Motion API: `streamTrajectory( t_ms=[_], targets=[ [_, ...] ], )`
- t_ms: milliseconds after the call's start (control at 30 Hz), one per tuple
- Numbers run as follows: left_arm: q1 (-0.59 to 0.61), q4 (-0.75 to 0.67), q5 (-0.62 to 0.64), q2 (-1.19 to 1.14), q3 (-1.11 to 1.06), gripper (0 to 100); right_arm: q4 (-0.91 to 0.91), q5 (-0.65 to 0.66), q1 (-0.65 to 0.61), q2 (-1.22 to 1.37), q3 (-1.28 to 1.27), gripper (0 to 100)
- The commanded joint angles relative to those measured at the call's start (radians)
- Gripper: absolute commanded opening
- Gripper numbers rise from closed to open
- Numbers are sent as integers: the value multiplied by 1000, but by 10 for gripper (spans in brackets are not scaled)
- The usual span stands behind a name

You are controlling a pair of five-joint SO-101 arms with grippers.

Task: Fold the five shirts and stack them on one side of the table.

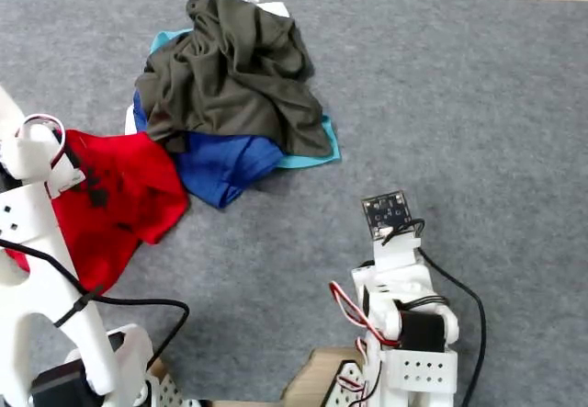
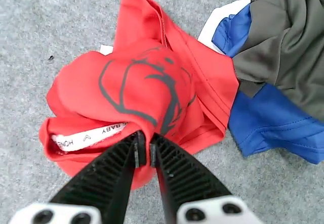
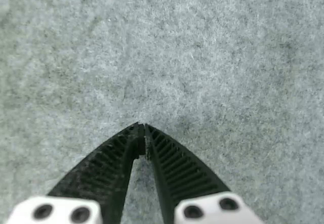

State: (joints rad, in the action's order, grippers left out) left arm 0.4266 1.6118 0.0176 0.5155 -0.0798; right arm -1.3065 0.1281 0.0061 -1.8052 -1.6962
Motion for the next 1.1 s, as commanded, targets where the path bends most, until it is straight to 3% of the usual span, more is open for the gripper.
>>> streamTrajectory(
  t_ms=[0, 433, 567, 833, 1067],
  targets=[
    [-9, 3, -5, 24, 51, 18, -6, -9, -1, -90, 5, 5],
    [-29, 3, -2, 25, 110, 18, -6, -9, -1, -90, 5, 5],
    [-146, 5, 51, 24, 183, 18, -6, -9, -1, -90, 5, 5],
    [-508, 9, 216, 25, 276, 18, -6, -9, -1, -90, 5, 5],
    [-624, 11, 226, 25, 278, 18, -6, -11, -24, -93, 5, 5]
  ],
)
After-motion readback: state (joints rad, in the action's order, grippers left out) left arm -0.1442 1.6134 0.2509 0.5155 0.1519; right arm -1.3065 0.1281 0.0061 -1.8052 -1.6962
